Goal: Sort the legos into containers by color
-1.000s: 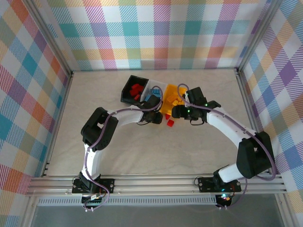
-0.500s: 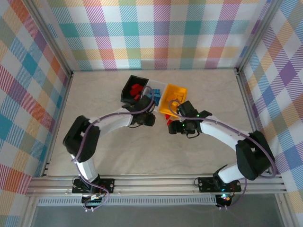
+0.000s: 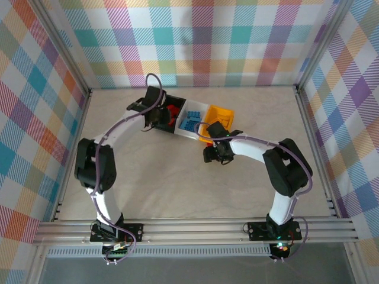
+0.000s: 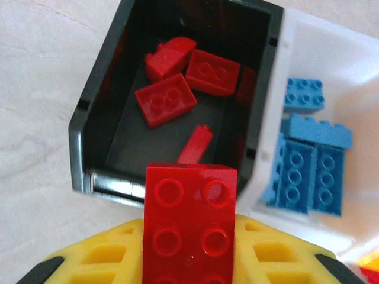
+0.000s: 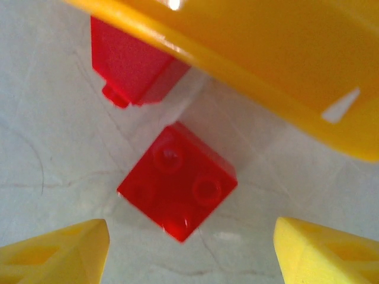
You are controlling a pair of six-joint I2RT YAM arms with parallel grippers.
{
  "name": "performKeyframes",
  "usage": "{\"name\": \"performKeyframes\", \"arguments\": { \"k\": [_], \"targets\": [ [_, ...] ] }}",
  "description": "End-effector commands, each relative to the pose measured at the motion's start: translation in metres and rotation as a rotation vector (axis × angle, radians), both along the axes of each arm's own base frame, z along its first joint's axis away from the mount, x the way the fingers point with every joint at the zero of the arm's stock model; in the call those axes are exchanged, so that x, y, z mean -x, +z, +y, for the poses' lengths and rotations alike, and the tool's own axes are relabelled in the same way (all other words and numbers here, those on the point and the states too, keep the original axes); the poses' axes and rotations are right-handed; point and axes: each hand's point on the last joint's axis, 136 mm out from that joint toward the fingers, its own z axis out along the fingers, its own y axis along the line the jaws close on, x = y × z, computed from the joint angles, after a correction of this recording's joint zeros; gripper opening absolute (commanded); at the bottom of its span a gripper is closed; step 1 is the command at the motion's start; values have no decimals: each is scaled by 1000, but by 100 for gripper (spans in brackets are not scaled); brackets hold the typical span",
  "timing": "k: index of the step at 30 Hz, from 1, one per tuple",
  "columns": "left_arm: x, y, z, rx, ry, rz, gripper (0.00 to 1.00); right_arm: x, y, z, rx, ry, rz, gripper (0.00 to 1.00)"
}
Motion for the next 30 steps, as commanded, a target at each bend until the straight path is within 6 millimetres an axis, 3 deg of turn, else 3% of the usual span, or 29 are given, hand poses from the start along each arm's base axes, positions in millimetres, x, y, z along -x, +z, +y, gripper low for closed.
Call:
{"name": "performKeyframes", "arguments": {
  "k": [1, 4, 9, 16, 20, 25, 30],
  "targets": [
    [-19, -9, 0, -37, -18, 20, 23, -11, -1, 3, 27, 4, -31, 73],
    [-38, -18, -3, -67, -24, 29, 23, -16, -1, 5, 31, 2, -41, 72],
    [-52, -41, 0, -114, -15, 59, 28, -23, -5, 7, 48, 2, -47, 69],
    [-53, -46, 0, -103, -12, 69, 48, -26, -8, 12, 63, 13, -50, 59],
    [-50, -41, -2, -81, -12, 69, 63, -25, -11, 14, 68, 29, -57, 53],
    [-42, -20, -3, -43, -8, 40, 67, -23, -7, 18, 62, 39, -72, 45],
    [-30, 4, -3, 7, -5, 9, 71, -14, 3, 19, 53, 45, -80, 44]
  ]
}}
